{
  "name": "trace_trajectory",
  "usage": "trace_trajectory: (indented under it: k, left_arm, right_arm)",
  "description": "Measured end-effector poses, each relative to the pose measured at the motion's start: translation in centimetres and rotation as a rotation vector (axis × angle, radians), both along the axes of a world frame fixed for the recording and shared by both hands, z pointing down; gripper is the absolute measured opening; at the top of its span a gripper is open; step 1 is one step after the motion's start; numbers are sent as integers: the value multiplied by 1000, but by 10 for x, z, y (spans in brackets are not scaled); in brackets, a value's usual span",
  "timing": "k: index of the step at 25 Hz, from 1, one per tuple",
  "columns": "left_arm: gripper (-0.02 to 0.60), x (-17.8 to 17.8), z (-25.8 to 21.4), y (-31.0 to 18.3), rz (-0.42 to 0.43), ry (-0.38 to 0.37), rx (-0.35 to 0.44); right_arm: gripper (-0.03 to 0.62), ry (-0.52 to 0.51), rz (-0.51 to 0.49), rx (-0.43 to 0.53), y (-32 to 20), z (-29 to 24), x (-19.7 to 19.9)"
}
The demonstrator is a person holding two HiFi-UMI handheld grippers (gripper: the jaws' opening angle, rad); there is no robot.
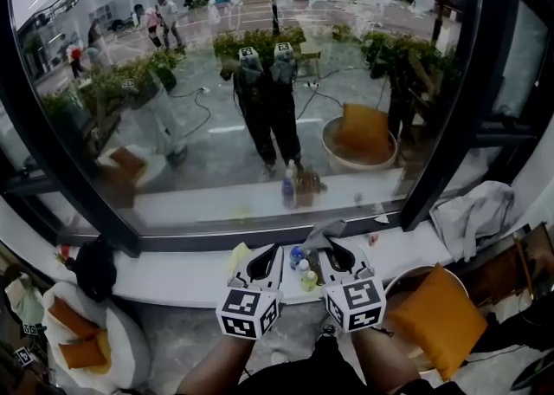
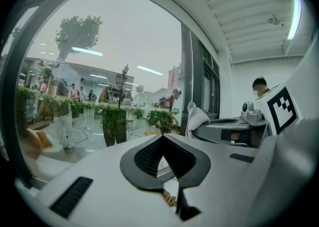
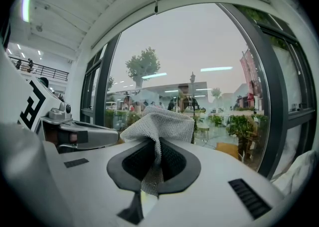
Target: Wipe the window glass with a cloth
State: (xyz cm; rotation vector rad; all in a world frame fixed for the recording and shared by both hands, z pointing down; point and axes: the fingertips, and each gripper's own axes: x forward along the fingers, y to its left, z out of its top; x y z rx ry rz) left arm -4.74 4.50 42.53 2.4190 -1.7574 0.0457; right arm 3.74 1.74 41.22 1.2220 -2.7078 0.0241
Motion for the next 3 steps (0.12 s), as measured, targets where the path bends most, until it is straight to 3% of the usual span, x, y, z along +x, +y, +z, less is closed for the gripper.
trace_trajectory:
  k: [3]
  left_arm:
    - [8, -2, 0, 0, 1, -3, -2]
  right_arm:
    - [39, -2, 3, -2, 0, -1, -2]
